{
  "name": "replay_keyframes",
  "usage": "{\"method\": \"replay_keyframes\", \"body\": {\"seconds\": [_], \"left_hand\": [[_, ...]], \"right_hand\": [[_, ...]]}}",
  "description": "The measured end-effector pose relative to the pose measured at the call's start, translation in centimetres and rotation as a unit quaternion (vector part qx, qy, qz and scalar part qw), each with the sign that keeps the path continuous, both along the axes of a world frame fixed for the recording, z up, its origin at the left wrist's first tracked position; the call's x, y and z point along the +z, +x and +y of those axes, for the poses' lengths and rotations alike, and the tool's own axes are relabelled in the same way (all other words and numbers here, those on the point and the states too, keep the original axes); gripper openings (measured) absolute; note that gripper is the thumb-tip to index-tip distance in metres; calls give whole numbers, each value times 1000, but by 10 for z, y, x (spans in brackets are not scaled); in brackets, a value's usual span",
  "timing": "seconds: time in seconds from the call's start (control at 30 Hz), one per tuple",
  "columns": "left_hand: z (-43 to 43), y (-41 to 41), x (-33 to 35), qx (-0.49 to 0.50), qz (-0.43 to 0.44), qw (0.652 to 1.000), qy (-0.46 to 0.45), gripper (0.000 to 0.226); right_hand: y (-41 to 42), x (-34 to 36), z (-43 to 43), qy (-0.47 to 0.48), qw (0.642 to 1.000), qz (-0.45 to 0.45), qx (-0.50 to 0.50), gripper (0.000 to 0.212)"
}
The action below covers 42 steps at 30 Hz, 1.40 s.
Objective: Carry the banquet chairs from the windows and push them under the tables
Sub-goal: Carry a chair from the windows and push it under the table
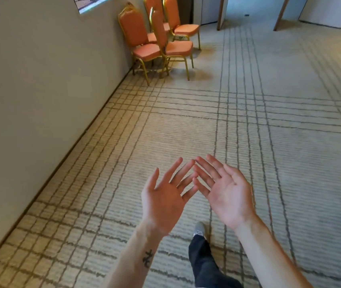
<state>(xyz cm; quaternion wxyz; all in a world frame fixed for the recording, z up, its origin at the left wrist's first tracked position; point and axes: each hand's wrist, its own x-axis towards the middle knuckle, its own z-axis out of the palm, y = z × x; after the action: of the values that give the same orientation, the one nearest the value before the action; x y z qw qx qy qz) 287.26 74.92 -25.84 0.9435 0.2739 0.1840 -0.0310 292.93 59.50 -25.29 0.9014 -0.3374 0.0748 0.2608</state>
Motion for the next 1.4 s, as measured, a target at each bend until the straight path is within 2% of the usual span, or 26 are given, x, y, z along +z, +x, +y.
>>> {"method": "replay_keyframes", "body": {"seconds": [0.2, 0.3, 0.47, 0.7, 1.0, 1.3, 1.4], "left_hand": [[49, 169, 12, 17, -15, 1000, 21, 63], [69, 219, 21, 29, -17, 999, 17, 62], [120, 327, 20, 72, -1, 997, 25, 61], [224, 480, -5, 71, 1, 997, 16, 63], [355, 669, 21, 32, -8, 999, -7, 63], [457, 850, 0, 77, 18, 997, 17, 63], [484, 925, -3, 100, 28, 994, 25, 63]], "right_hand": [[175, 3, 50, 12, 999, -3, 47, 50], [236, 12, 75, -1, 995, -36, 89, 50], [349, 17, 137, 0, 993, -31, 112, 50], [503, -1, 235, -36, 993, -38, 110, 52], [680, 32, 360, -28, 998, -23, 57, 50], [871, 11, 456, -49, 997, 8, 56, 48], [944, -3, 488, -21, 997, 31, 72, 49]]}}
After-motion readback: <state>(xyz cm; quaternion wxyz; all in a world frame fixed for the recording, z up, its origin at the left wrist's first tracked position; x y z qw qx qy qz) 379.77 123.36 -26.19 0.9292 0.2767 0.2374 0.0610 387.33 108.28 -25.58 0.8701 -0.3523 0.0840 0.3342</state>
